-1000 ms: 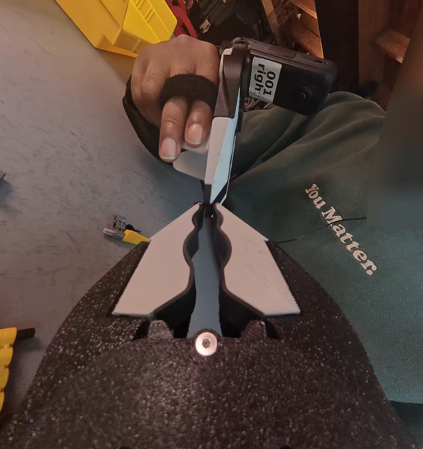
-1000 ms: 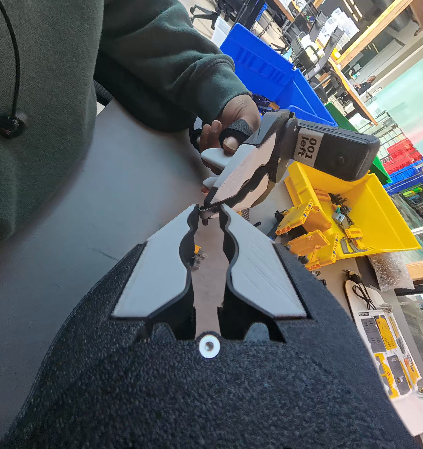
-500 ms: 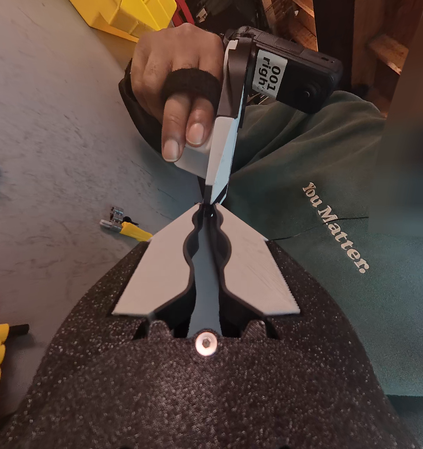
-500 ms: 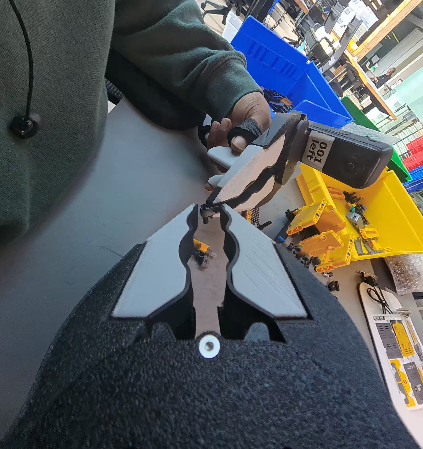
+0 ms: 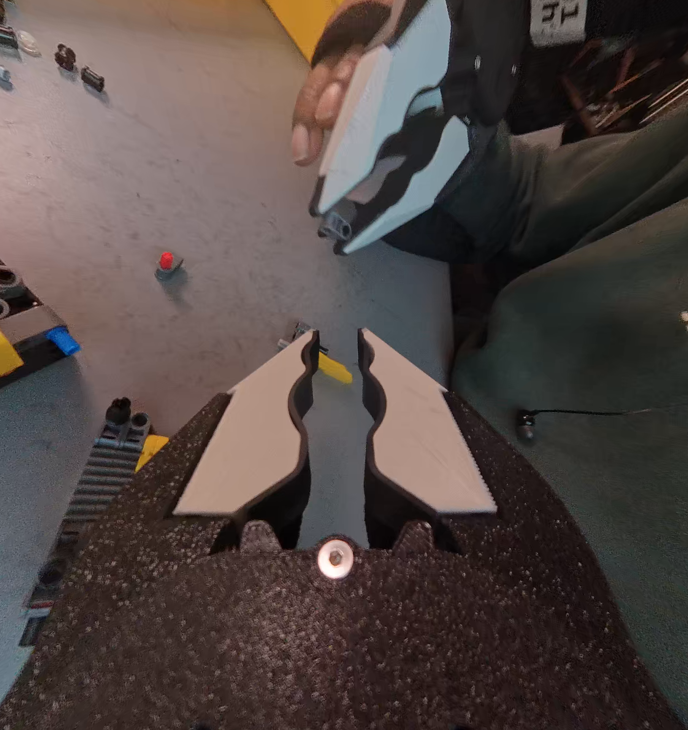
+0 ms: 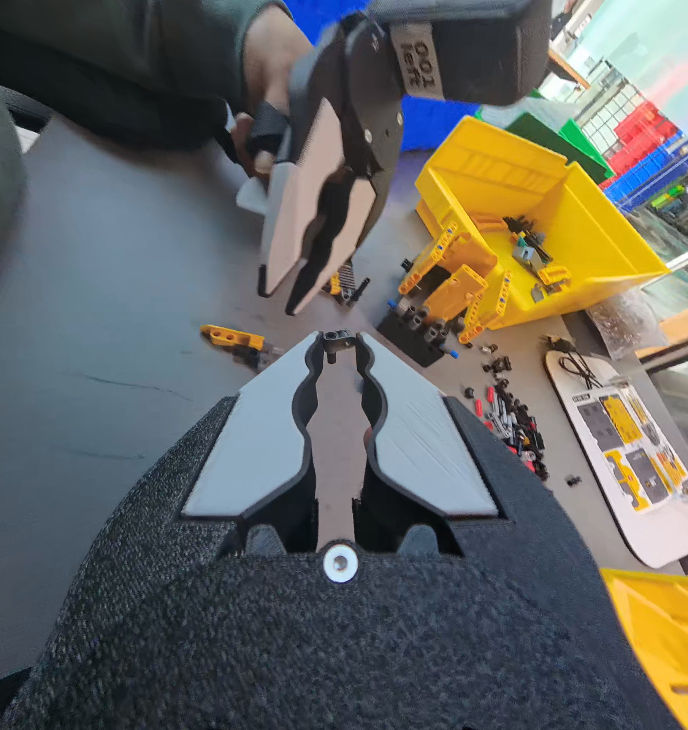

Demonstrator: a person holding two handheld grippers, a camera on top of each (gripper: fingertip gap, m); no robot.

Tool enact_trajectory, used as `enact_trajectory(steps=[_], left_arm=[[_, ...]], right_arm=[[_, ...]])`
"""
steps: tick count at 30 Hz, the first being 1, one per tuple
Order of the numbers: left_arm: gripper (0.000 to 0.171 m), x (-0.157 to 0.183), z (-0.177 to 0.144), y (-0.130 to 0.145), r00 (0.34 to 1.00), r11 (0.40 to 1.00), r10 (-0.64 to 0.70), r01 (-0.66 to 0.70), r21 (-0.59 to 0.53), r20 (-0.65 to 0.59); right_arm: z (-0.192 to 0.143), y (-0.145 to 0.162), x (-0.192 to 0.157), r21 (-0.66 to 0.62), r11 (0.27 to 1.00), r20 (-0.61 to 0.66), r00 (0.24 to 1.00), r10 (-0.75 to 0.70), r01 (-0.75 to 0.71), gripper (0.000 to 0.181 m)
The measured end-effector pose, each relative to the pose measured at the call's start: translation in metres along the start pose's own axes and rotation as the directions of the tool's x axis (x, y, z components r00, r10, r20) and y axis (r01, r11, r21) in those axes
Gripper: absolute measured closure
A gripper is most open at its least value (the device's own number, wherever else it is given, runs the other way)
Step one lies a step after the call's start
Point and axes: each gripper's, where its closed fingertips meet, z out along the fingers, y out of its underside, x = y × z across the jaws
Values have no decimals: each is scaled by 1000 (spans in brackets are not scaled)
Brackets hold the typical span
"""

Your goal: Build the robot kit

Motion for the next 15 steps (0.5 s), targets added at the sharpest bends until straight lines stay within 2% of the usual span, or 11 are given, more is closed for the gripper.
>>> enact_trajectory(steps=[5,9,15], left_arm=[[144,-10,10,13,969,988,125,-101,-119,215],[140,-13,21,24,948,972,180,-131,-194,261],[158,-21,16,25,936,970,188,-130,-205,296]], right_arm=[[7,26,13,-86,996,-47,998,29,-33,166],[11,31,12,-114,993,-50,999,20,-26,166],[10,32,13,-114,993,-59,998,25,-31,166]])
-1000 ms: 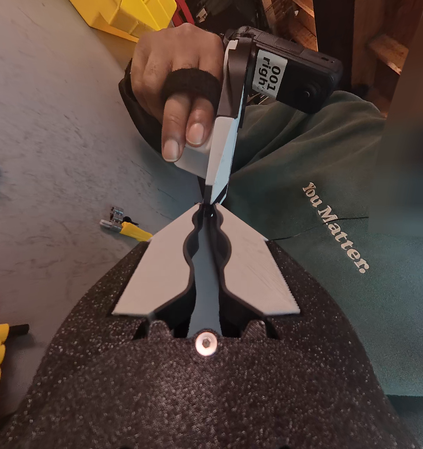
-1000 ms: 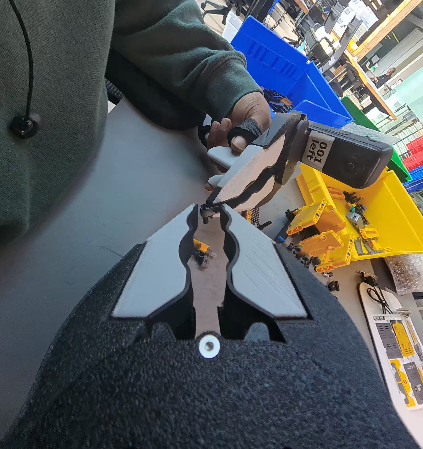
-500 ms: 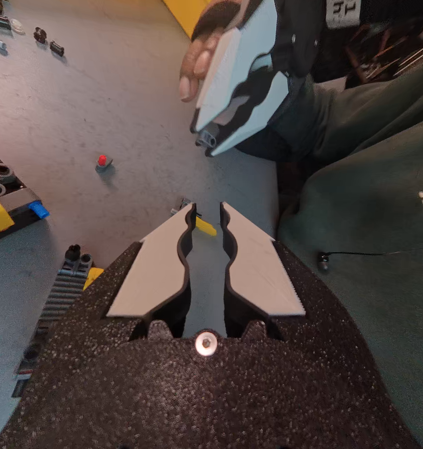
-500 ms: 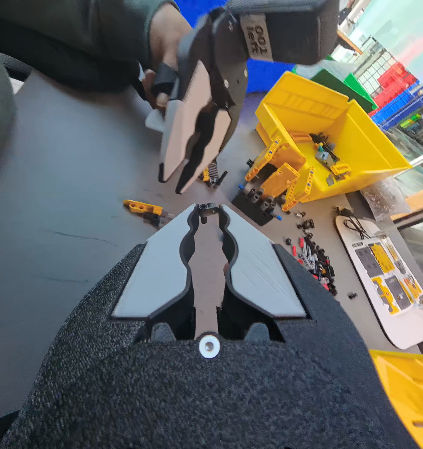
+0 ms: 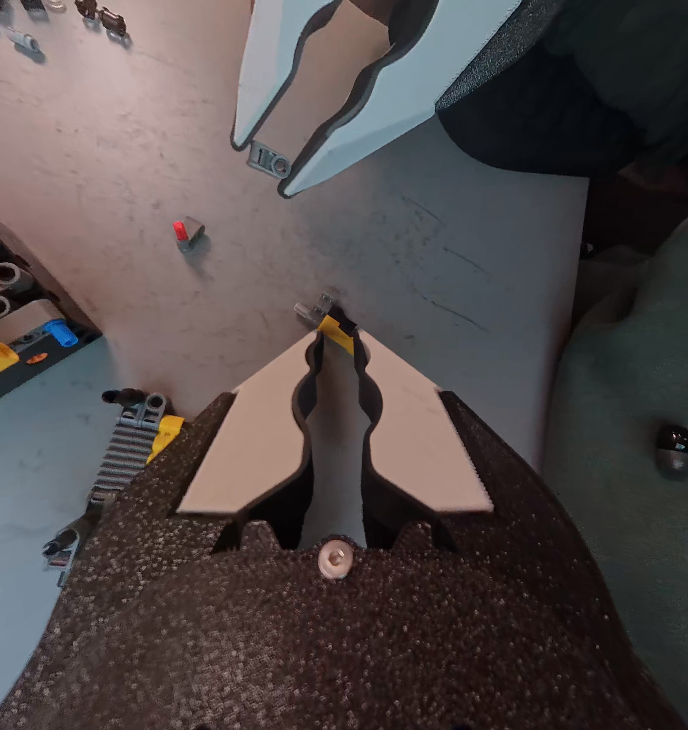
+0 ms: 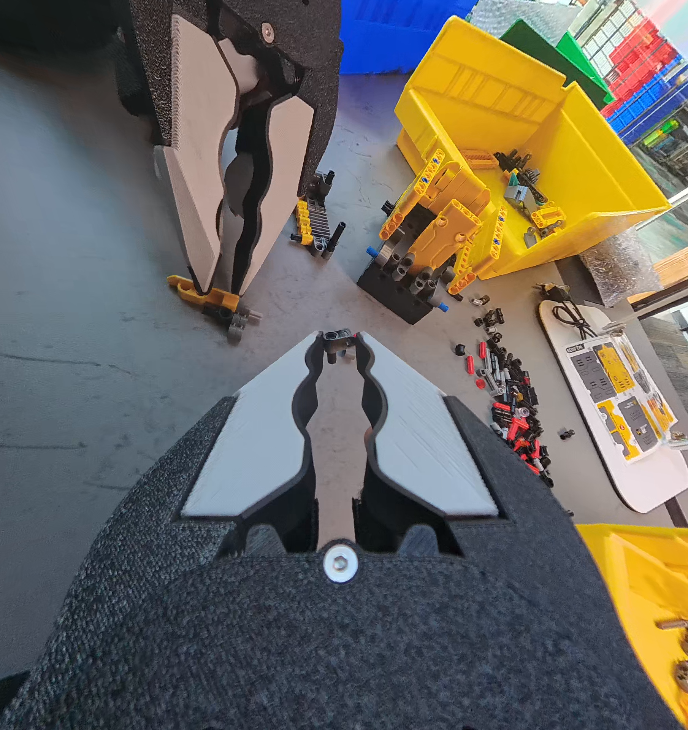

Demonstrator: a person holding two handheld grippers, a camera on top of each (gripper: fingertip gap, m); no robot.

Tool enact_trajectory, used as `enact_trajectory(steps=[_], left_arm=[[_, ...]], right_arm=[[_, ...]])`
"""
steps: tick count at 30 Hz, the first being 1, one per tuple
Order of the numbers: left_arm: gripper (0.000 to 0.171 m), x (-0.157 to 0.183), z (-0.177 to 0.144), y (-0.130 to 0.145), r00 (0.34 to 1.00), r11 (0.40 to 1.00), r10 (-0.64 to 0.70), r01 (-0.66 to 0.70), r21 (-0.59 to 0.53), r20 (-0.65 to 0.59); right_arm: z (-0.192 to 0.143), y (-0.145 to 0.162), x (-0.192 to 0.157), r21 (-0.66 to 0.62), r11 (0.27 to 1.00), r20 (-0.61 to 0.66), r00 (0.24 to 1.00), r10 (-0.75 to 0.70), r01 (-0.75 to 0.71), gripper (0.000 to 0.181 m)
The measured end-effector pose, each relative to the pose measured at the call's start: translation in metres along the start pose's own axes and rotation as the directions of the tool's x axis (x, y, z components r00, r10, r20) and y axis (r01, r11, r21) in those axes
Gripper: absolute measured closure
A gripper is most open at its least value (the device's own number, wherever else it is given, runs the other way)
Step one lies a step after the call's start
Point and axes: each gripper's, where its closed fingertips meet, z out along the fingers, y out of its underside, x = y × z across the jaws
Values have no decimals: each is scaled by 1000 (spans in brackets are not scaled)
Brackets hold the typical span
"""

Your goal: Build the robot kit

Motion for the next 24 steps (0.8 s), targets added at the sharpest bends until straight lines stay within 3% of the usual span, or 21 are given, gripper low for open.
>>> enact_trajectory(steps=[24], left_arm=[[170,-23,3,-1,971,990,139,-134,-37,193]], right_arm=[[-1,-3,-18,28,998,124,990,60,-64,166]])
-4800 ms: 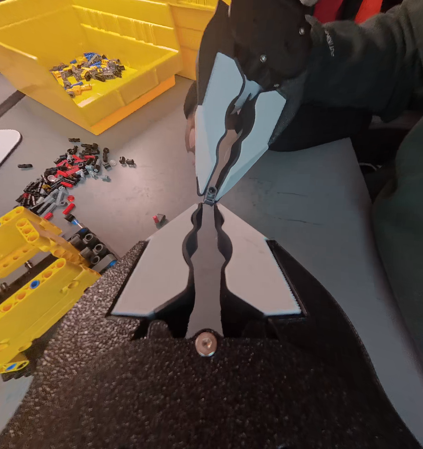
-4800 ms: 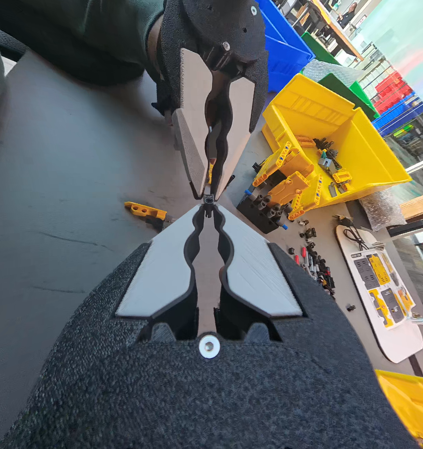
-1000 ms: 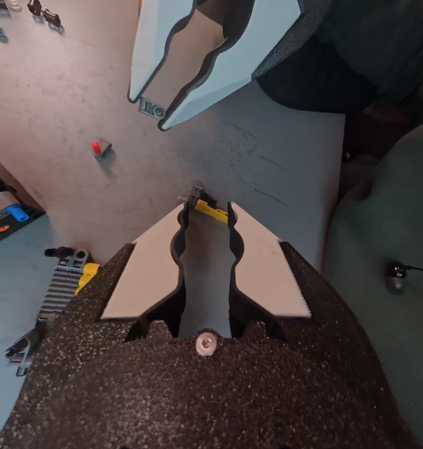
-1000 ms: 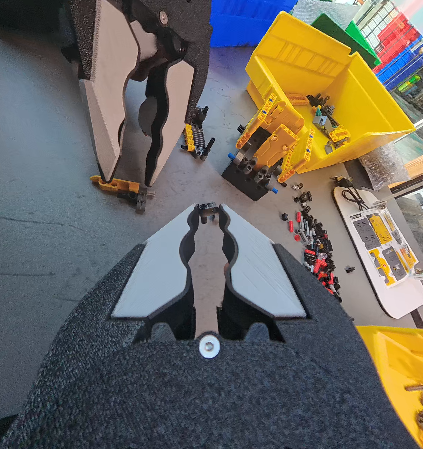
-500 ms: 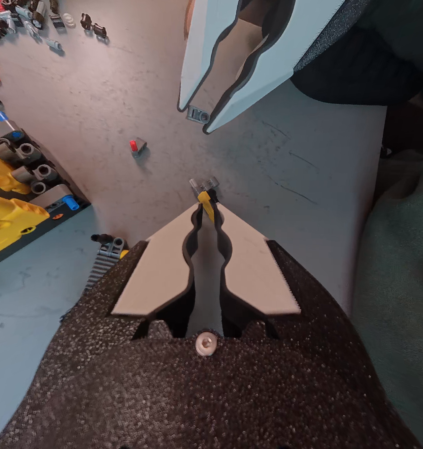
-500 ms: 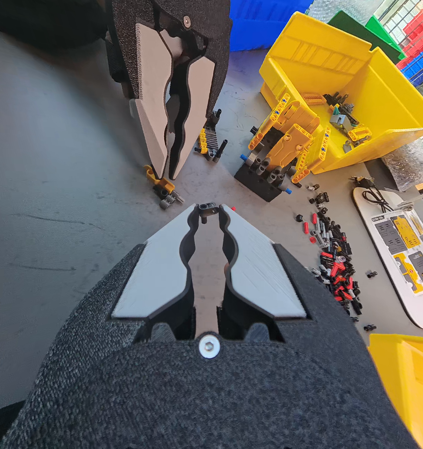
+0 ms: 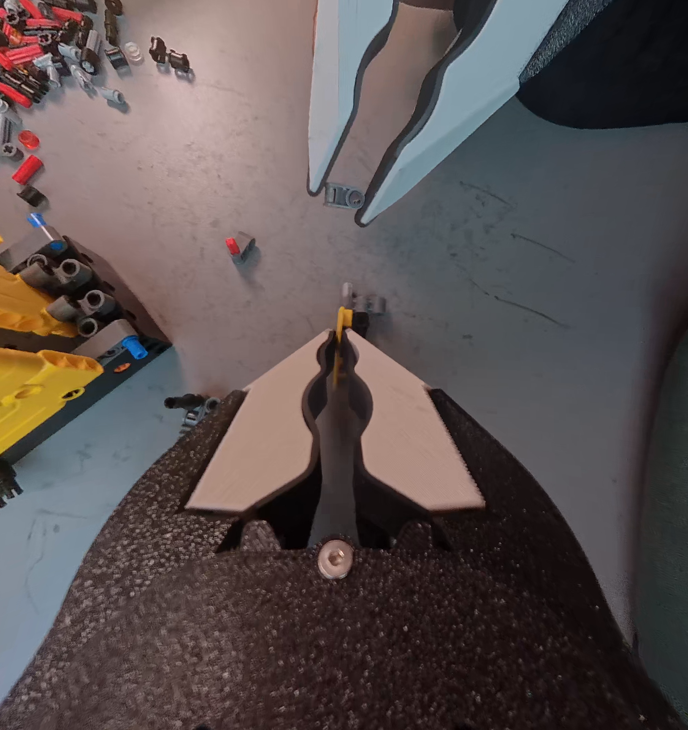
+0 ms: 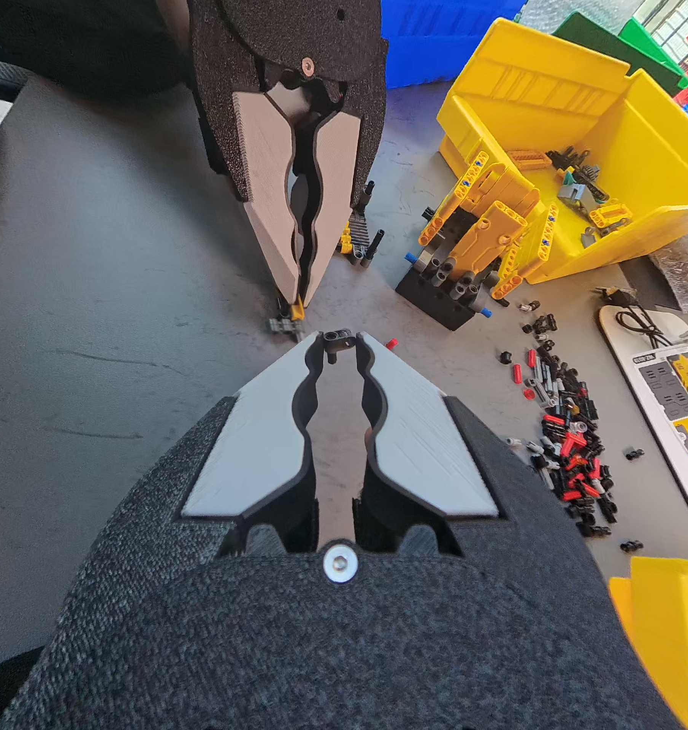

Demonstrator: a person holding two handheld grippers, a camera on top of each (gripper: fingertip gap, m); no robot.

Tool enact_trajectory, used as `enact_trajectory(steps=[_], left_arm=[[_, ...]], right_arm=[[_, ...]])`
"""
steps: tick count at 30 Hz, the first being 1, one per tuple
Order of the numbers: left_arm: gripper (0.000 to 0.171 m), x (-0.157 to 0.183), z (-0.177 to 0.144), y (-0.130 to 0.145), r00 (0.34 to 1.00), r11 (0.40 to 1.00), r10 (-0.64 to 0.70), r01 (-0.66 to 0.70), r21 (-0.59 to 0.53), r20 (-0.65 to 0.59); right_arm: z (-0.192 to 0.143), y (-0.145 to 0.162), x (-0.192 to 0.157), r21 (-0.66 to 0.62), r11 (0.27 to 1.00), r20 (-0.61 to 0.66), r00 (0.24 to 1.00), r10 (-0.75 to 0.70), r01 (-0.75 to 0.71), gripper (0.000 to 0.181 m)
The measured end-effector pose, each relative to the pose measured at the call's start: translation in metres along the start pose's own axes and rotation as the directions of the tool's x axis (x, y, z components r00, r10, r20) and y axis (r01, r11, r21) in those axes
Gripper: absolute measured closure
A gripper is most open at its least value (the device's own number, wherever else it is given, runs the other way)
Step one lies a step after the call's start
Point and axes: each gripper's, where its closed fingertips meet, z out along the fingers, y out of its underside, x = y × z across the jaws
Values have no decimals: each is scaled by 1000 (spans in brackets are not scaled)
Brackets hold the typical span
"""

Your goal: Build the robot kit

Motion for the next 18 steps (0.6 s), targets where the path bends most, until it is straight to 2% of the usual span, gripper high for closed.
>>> enact_trajectory(steps=[4,9,12,18], left_arm=[[171,-3,0,-4,999,997,48,-47,57,-14],[171,4,-28,-40,995,956,83,-64,285,-55],[171,9,-43,-54,993,923,115,-91,375,-42],[171,10,-49,-58,992,910,121,-100,403,-27]], right_arm=[[-4,-2,-4,39,996,69,995,77,-80,166],[-19,-25,1,183,965,116,979,167,-186,166],[-25,-36,3,250,939,145,968,203,-235,166],[-27,-42,0,285,918,195,954,226,-275,166]])
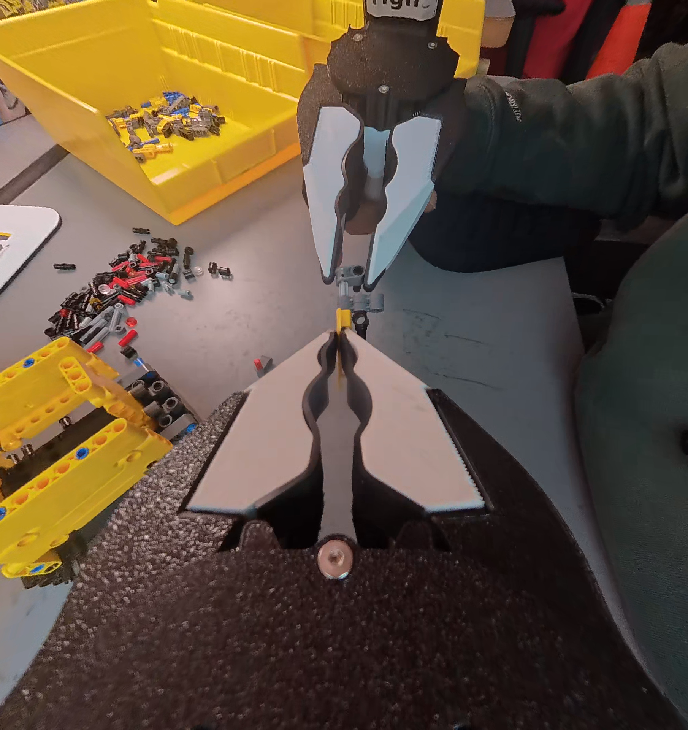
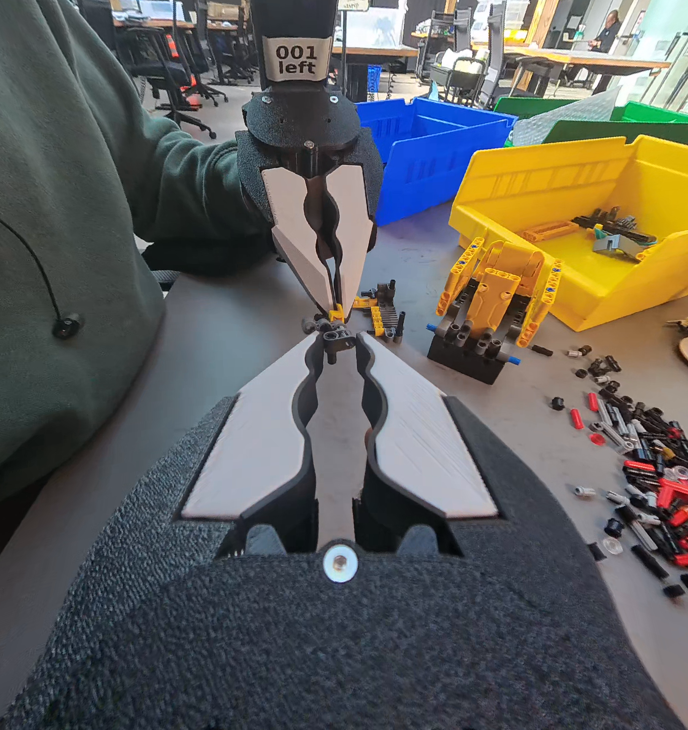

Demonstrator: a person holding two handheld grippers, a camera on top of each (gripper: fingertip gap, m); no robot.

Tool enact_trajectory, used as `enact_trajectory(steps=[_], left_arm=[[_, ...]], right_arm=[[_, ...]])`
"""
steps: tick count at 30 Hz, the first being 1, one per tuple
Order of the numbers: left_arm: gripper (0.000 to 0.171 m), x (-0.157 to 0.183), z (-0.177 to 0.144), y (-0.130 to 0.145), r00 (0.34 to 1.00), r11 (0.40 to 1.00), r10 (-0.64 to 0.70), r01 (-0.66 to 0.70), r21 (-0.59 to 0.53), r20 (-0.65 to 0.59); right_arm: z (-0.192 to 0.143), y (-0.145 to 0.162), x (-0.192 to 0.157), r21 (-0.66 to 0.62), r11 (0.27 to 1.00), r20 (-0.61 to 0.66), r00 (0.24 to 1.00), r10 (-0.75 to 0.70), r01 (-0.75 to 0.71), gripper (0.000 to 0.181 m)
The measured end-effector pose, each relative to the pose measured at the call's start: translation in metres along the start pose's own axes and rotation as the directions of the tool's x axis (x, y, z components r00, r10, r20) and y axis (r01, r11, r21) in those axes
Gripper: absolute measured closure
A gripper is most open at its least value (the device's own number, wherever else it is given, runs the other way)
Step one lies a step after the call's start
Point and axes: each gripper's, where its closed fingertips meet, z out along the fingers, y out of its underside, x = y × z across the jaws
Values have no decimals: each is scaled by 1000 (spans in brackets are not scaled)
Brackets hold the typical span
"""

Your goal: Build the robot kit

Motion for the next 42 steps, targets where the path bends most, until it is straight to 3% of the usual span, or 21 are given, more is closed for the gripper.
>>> enact_trajectory(steps=[12,22,28,34,42], left_arm=[[171,-8,4,15,994,993,71,-63,-101,81],[171,-8,-1,3,992,997,78,-76,-21,97],[171,-7,1,3,998,999,31,-31,9,62],[171,-5,-3,-6,999,994,-47,48,95,-6],[171,-3,-9,-8,997,994,72,-72,79,7]], right_arm=[[10,16,6,-84,986,-18,990,140,-141,167],[7,2,7,-2,977,8,977,213,-213,167],[8,3,5,-15,974,8,974,226,-226,167],[5,-9,4,50,967,33,968,247,-249,167],[-5,-15,1,50,981,50,981,188,-190,165]])
